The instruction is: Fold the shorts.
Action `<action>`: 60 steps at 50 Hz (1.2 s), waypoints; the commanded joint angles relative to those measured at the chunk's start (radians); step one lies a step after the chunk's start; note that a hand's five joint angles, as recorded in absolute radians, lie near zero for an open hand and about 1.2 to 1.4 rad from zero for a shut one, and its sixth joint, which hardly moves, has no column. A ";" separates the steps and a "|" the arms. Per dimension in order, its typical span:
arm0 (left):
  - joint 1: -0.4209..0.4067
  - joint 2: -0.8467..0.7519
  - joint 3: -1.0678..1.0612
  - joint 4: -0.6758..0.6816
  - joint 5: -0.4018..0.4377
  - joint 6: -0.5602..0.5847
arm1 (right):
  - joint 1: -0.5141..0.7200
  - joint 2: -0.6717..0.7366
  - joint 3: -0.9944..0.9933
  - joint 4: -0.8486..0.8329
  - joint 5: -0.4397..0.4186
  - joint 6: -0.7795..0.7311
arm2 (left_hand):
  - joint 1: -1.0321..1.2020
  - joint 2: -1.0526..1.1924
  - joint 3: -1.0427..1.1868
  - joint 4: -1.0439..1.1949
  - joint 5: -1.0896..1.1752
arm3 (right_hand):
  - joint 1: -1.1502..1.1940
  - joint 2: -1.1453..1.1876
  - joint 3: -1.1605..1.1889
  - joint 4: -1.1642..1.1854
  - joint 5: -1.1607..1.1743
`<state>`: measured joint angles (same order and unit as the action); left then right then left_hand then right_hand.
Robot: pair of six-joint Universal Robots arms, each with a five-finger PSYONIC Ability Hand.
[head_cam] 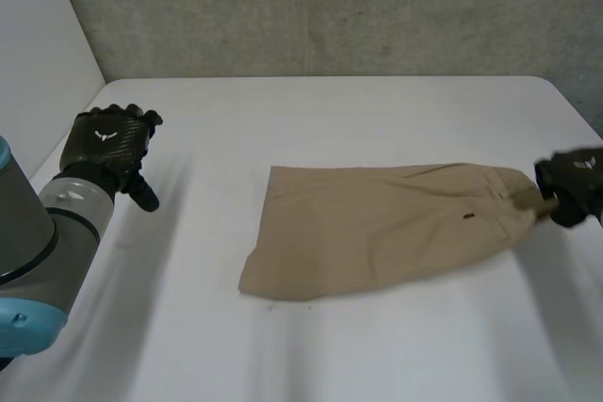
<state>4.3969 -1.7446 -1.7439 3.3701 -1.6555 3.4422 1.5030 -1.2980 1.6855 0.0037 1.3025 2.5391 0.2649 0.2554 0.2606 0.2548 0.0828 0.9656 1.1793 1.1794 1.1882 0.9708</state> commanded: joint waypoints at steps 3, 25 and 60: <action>-0.011 0.003 -0.012 0.000 -0.001 -0.058 | 0.342 -0.063 -0.154 -0.004 -0.019 0.116 | -0.001 0.008 0.003 0.009 0.006 | 0.431 0.217 0.217 0.208 0.251; -0.071 -0.004 0.070 0.003 -0.004 -0.078 | 0.798 0.283 -0.337 -0.021 -0.189 0.167 | -0.007 0.002 -0.003 0.003 0.000 | -0.791 -1.005 -1.005 -1.014 -0.971; -0.379 -0.431 0.300 -0.046 -0.182 -0.138 | 0.574 0.405 -0.434 0.079 0.089 0.531 | 0.004 0.014 0.009 0.014 0.012 | -0.791 -1.005 -1.005 -1.014 -0.971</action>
<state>4.0194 -2.0875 -1.4403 3.3507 -1.8344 3.2985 2.0658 -1.0426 1.3222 0.0242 1.3140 3.2115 0.2649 0.2553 0.2605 0.2548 0.0828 0.2037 0.2181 0.2150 0.2305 0.0705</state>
